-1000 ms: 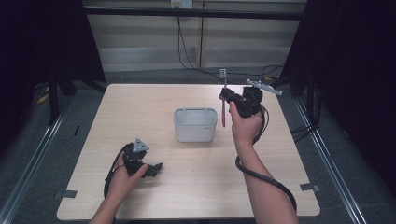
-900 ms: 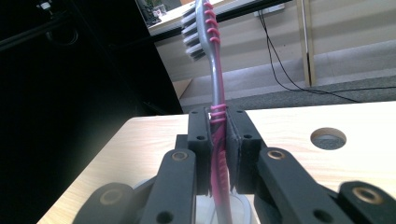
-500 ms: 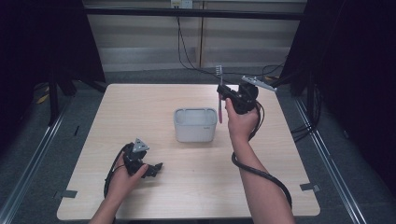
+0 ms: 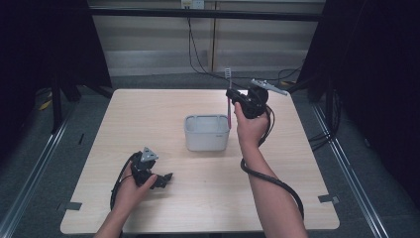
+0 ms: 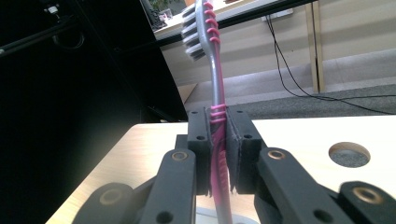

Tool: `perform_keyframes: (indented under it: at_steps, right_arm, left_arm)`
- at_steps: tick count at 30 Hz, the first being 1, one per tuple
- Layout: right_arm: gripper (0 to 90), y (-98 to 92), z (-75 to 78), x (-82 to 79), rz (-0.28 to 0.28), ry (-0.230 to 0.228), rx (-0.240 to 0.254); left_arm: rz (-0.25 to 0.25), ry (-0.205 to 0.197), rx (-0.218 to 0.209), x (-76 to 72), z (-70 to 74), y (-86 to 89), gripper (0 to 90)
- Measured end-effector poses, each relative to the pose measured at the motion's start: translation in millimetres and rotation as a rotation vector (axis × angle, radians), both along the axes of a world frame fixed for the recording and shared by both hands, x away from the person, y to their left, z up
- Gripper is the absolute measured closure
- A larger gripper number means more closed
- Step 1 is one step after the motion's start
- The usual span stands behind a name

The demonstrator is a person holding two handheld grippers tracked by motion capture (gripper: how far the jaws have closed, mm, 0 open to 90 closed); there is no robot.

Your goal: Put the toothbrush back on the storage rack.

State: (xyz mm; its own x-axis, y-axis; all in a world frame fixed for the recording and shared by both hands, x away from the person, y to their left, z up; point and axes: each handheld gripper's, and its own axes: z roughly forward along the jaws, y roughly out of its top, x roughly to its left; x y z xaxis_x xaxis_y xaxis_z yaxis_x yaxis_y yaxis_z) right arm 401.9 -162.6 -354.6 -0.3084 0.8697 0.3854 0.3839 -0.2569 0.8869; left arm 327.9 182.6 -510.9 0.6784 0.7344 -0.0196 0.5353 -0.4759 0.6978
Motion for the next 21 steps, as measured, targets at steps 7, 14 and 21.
perform_keyframes:
  at_steps: [7, 14, 21]
  right_arm:
    - [81.6, 5.6, 1.8, 2.6, 0.013, -0.013, -0.002]
    - [81.6, 7.3, 2.2, 5.4, 0.025, -0.025, -0.004]
    - [81.5, 9.7, 1.3, 8.6, 0.027, -0.033, -0.014]
  left_arm:
    - [-0.002, 0.001, 0.002, 0.2, 0.1, 0.1, 0.0]
    - [-0.004, 0.001, 0.002, 0.3, 0.1, 0.1, 0.0]
    - [-0.005, 0.001, 0.003, 0.4, 0.1, 0.1, 0.0]
